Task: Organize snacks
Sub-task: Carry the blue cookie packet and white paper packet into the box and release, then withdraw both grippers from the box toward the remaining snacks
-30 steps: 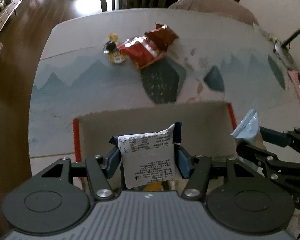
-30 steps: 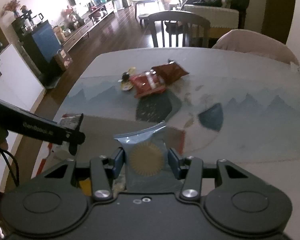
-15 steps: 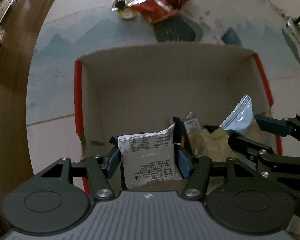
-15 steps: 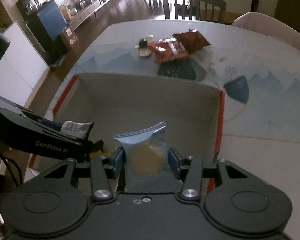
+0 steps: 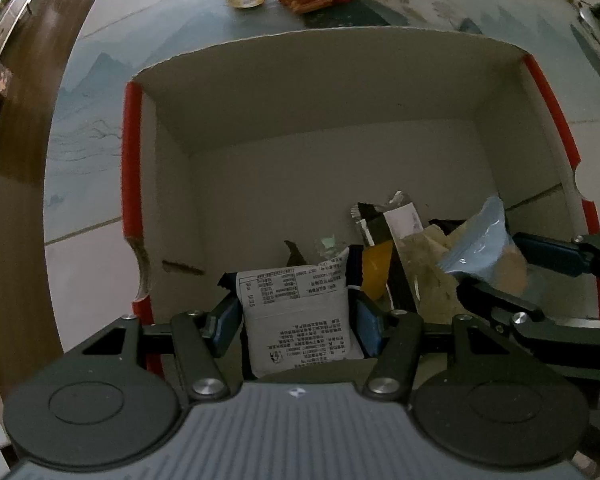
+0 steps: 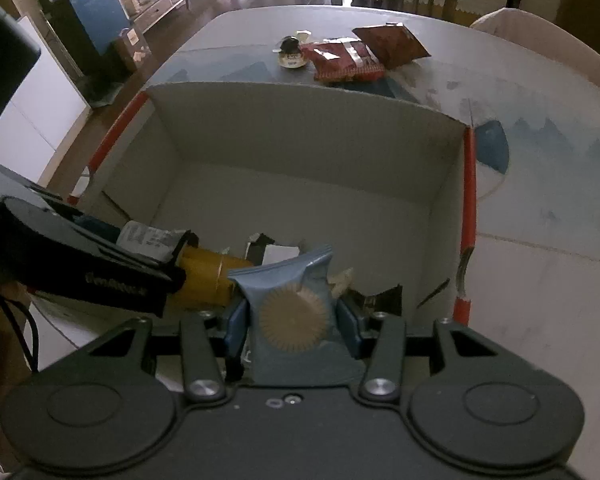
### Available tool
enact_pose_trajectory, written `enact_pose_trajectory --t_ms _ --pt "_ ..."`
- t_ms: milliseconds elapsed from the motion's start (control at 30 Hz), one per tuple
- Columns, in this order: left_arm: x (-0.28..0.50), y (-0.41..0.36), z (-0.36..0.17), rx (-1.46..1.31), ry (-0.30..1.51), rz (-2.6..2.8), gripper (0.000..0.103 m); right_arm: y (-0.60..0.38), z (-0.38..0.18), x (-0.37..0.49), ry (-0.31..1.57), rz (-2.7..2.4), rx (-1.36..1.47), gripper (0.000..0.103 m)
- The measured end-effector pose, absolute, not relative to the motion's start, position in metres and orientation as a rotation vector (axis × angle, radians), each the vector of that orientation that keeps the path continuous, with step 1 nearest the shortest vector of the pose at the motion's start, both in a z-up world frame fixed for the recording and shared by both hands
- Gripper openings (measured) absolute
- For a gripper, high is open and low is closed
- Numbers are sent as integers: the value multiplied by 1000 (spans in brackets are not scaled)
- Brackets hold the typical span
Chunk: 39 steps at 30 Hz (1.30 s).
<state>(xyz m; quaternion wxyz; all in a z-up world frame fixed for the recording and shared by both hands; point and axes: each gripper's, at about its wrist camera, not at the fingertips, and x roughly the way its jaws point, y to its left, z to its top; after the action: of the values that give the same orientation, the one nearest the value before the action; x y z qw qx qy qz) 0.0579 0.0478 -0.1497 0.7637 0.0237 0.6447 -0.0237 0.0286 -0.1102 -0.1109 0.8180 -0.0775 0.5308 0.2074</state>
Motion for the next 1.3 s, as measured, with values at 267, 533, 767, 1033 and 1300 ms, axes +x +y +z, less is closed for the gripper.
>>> enact_pose_trajectory --t_ms 267,533,767,1033,1300 --pt "54 39 -153 84 1395 -50 60 -112 -113 27 1145 439 -153 47" --pt "52 43 -150 64 1390 -66 61 -115 -110 26 1146 435 -132 50" --pt "44 47 -139 36 1363 -83 63 -118 -99 22 1121 438 -98 57" --pt "26 54 -106 12 1258 -88 64 -119 -74 12 1066 461 -67 65" --pt "7 64 -66 -5 1128 -106 64 -120 -39 -1 984 482 -13 78"
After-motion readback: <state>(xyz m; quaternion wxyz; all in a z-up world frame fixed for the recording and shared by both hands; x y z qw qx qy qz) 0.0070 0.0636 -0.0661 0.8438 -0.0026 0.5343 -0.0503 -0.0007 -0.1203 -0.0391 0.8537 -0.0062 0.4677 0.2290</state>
